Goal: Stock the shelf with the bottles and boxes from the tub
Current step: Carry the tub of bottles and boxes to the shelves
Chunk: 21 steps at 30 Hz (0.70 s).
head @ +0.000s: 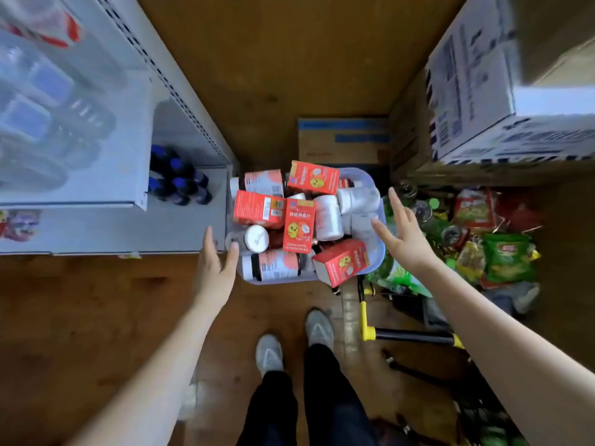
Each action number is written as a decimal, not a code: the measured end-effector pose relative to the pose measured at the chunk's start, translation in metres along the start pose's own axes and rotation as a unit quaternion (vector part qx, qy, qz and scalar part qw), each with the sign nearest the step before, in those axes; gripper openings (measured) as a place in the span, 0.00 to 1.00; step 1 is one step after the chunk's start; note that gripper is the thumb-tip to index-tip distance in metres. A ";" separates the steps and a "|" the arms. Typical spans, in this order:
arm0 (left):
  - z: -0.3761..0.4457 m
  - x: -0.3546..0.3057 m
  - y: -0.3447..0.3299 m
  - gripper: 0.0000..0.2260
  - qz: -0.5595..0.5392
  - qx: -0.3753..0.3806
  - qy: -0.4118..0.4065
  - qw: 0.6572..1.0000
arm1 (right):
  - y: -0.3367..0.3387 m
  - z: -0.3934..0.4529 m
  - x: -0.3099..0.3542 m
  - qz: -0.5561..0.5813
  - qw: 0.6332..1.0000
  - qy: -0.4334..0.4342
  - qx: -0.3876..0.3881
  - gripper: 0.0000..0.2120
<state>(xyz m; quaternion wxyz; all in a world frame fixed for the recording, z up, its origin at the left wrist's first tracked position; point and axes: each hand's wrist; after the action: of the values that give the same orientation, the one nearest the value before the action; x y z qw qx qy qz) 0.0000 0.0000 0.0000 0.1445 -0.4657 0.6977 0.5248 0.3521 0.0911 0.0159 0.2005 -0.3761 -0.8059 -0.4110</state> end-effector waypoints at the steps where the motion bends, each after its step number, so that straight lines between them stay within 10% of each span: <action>1: 0.005 -0.001 -0.002 0.33 -0.015 0.002 0.006 1.000 | -0.001 0.004 0.001 0.003 1.000 0.006 0.007 0.39; 21: 0.039 -0.026 -0.007 0.28 -0.116 0.084 -0.018 0.990 | -0.006 0.029 0.006 -0.012 0.996 0.011 0.091 0.37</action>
<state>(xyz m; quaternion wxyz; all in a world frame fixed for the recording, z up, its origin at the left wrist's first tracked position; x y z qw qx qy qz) 0.0076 0.0461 -0.0021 0.2552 -0.5201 0.6779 0.4526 0.3430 0.1156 -0.0003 0.2380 -0.3423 -0.8421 -0.3422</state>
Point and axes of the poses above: each hand's wrist, its own z-axis towards the middle knuckle, its own y-axis out of the back of the hand, x = y × z, and after that the axes turned 7 degrees about -y, right-handed
